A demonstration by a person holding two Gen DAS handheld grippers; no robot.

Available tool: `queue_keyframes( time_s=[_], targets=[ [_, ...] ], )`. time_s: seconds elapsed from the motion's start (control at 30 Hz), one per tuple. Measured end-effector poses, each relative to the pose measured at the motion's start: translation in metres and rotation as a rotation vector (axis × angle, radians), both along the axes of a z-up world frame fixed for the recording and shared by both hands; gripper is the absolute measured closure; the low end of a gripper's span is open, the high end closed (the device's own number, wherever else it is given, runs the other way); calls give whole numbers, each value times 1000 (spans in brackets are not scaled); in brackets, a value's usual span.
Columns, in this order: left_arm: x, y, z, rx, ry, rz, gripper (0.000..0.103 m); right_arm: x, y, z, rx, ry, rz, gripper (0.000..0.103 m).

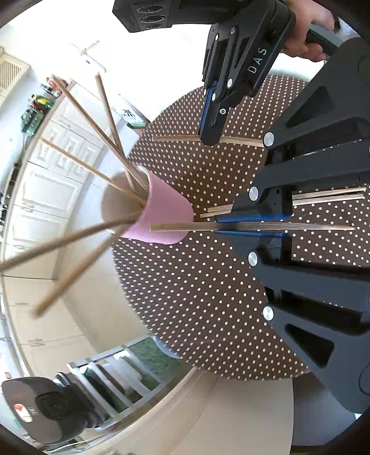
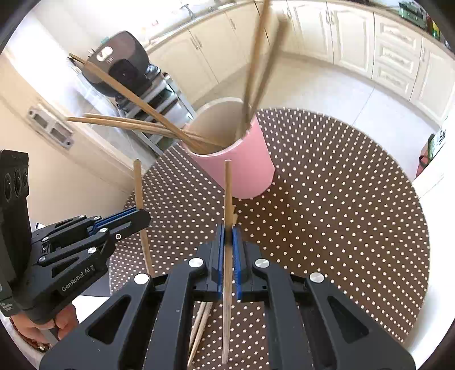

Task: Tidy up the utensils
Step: 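Lift both chopsticks and lower them into the pink cup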

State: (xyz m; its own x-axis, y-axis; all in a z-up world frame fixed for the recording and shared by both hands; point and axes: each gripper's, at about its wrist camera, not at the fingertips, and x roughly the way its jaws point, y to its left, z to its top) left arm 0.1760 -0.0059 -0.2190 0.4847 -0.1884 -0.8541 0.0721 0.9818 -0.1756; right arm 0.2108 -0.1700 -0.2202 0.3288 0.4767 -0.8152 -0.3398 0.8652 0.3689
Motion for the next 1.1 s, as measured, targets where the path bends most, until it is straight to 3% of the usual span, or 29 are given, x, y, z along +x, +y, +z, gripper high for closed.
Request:
queue_keyframes(
  time_s=[0.27,0.7,1.1],
  targets=[
    [-32,9,49,-23,-133,12,97,-44,-7,52,23,-154,-23,98],
    [-79,8,149,-18,-428,28,97,-86,-9,142,60,-399,-42,98],
    [-104,-5,193,12,-575,64,97,-107,-21,192,49,-608,-46,98]
  ],
)
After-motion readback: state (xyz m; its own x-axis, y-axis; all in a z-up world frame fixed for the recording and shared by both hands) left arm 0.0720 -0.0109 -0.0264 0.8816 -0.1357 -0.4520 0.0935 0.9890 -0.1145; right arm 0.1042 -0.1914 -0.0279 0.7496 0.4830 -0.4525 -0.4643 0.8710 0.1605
